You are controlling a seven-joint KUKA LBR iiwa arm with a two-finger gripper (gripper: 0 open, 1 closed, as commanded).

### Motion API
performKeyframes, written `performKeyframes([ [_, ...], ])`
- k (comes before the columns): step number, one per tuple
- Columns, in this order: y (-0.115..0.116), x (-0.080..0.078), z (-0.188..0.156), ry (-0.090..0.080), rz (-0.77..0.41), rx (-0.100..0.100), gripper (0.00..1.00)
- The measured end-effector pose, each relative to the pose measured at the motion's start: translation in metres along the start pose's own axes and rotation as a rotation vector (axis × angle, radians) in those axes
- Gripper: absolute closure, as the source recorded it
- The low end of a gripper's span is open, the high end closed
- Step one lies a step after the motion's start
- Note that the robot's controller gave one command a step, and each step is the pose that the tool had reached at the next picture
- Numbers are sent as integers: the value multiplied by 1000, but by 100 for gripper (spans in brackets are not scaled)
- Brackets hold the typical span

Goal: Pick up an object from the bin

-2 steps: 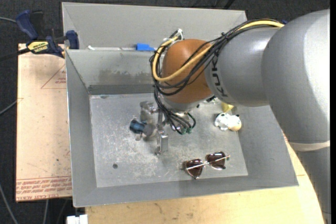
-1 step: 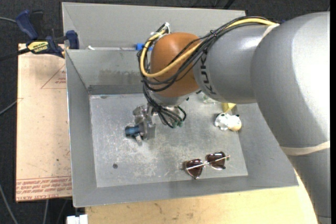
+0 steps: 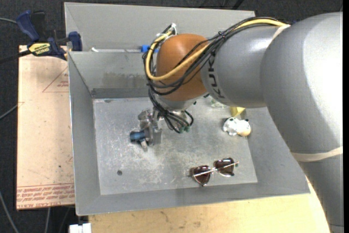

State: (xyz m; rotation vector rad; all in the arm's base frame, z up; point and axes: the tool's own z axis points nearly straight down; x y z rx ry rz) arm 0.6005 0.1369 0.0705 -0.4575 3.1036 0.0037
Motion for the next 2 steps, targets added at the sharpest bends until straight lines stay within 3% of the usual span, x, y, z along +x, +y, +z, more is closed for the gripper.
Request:
performKeyframes([
  [2,0,1,-20,6,1,0,100],
])
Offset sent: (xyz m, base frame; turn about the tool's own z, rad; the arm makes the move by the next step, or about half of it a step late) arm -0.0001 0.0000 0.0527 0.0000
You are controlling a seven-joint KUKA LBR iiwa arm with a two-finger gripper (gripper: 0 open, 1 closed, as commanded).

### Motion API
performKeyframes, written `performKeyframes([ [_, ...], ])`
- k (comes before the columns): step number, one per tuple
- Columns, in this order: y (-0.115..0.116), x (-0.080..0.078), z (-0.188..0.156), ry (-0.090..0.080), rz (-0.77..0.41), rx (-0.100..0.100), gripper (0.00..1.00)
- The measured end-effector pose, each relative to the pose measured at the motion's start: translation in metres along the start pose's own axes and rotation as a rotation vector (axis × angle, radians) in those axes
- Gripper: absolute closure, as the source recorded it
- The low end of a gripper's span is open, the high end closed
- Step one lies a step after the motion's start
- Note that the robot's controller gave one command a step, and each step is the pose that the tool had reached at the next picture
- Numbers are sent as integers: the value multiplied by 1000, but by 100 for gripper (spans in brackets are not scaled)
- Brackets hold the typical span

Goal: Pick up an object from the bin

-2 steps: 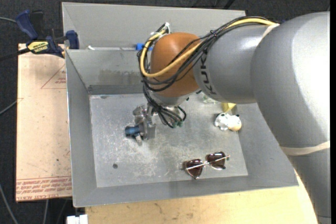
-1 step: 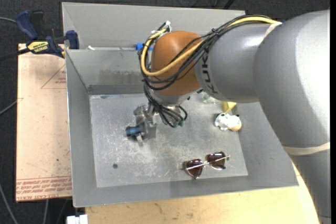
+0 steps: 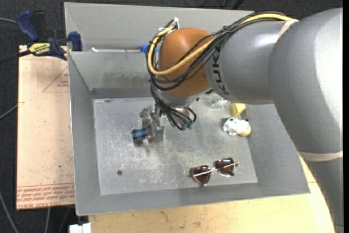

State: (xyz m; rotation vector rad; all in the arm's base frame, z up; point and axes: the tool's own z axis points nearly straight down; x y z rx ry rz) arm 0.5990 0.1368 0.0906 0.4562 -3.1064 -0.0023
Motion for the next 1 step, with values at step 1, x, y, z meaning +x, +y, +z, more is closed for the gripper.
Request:
performKeyframes([
  [1,0,-1,-14,-4,0,1,100],
])
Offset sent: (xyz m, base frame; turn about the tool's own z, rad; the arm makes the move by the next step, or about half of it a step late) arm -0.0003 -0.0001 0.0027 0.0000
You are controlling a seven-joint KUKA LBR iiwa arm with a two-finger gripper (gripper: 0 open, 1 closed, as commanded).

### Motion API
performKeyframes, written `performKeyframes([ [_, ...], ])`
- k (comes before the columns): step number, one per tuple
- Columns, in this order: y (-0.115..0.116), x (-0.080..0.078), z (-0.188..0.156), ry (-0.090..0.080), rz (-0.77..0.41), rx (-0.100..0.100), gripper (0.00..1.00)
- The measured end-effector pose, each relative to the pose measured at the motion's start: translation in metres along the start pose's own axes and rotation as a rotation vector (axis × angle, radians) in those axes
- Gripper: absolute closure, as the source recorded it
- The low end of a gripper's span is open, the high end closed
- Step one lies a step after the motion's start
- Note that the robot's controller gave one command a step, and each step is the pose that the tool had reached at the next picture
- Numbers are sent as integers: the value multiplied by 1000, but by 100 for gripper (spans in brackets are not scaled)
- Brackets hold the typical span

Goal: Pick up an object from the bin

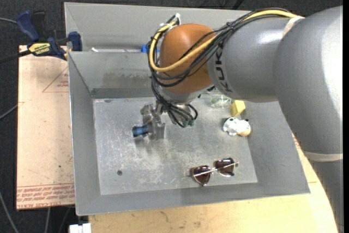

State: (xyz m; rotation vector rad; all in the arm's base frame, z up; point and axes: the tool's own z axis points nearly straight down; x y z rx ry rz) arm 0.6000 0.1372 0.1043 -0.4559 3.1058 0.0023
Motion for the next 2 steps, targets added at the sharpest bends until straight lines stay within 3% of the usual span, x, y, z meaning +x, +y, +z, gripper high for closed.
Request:
performKeyframes([
  [2,0,0,-18,1,1,0,100],
])
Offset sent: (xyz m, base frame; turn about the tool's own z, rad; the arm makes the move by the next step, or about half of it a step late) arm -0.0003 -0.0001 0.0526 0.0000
